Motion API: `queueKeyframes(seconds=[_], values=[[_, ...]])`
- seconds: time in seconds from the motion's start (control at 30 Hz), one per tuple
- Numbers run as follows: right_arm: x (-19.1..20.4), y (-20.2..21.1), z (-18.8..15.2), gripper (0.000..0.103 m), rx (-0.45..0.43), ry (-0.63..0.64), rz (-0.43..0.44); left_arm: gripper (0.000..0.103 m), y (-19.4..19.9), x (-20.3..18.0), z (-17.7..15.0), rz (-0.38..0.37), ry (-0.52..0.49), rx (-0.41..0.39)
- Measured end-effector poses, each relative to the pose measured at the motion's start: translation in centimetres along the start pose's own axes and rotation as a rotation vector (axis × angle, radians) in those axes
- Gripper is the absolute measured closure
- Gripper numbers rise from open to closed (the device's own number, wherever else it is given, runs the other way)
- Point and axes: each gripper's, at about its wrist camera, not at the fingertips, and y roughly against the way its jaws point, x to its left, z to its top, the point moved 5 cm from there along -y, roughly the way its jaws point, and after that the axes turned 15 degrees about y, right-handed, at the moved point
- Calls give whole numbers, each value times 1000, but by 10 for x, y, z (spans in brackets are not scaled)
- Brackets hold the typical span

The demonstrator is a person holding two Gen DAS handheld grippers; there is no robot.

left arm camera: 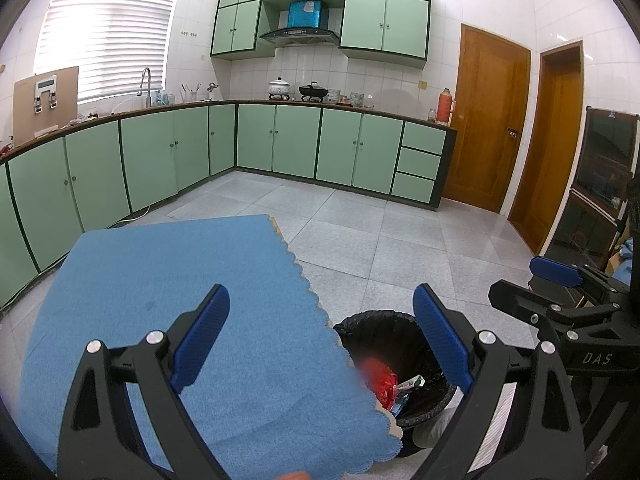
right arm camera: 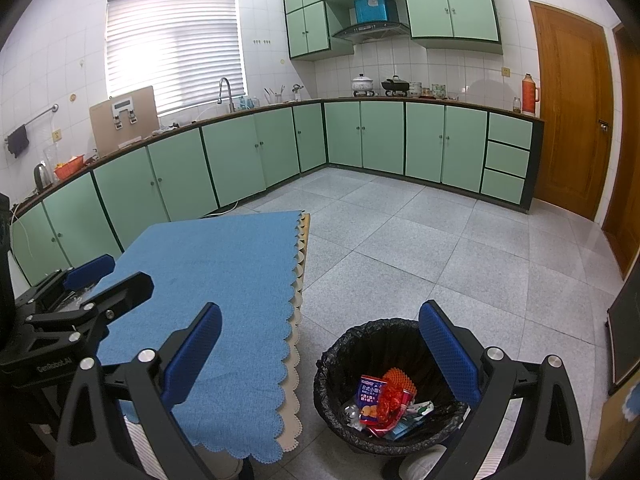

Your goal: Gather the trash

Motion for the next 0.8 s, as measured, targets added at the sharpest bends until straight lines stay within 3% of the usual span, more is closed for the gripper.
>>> queueKeyframes(seconds=[0.8], values=[[-1,0,0,6,0,-1,0,13,0,-3,0,1,0,3]])
